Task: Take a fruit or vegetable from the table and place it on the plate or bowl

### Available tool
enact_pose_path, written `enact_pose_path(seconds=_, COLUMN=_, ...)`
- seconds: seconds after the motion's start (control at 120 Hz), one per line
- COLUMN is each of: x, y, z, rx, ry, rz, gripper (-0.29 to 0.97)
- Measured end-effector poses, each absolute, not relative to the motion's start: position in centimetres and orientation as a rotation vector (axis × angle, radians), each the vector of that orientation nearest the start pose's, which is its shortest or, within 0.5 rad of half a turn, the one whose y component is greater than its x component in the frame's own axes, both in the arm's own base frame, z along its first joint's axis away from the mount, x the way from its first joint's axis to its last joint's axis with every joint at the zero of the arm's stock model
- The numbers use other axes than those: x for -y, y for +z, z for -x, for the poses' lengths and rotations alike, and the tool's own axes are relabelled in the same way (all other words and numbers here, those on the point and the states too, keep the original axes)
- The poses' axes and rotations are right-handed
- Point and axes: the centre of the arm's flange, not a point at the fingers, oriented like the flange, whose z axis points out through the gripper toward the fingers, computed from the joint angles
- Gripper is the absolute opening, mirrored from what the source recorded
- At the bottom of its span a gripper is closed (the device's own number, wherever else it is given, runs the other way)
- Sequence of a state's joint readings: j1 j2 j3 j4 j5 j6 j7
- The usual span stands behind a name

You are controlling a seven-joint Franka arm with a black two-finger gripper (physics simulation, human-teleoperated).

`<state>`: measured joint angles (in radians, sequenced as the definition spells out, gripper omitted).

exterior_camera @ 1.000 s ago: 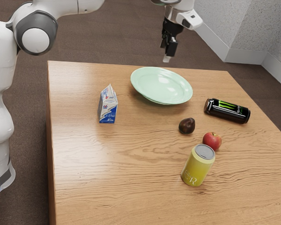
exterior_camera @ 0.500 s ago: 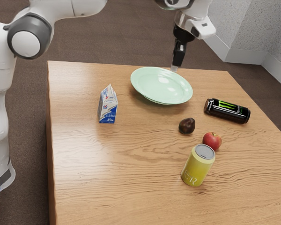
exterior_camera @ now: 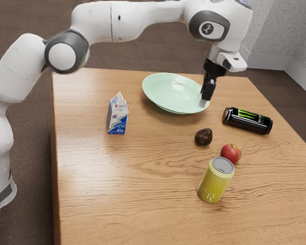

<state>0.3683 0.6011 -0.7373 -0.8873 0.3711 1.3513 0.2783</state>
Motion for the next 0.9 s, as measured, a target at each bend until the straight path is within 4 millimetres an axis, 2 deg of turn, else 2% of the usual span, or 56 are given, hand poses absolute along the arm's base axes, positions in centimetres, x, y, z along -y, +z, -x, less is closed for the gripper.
enact_pose_path(seconds=0.075, x=1.8, y=58.8, z=-69.1, rx=-0.775, ry=-0.001, rz=3.077, gripper=0.68)
enact_pose_path(seconds=0.217, x=2.7, y=55.7, z=-71.7, rx=-0.848, ry=-0.089, rz=3.070, gripper=0.68)
enact_pose_path(seconds=0.367, x=6.1, y=54.5, z=-72.9, rx=-0.966, ry=-0.204, rz=3.064, gripper=0.68)
enact_pose_path(seconds=0.558, x=9.2, y=50.8, z=-74.7, rx=-1.059, ry=-0.283, rz=3.069, gripper=0.68)
enact_pose_path(seconds=0.775, x=9.3, y=48.2, z=-75.9, rx=-1.073, ry=-0.320, rz=3.081, gripper=0.68)
enact_pose_path(seconds=0.9, x=9.2, y=47.6, z=-76.3, rx=-1.076, ry=-0.354, rz=3.088, gripper=0.68)
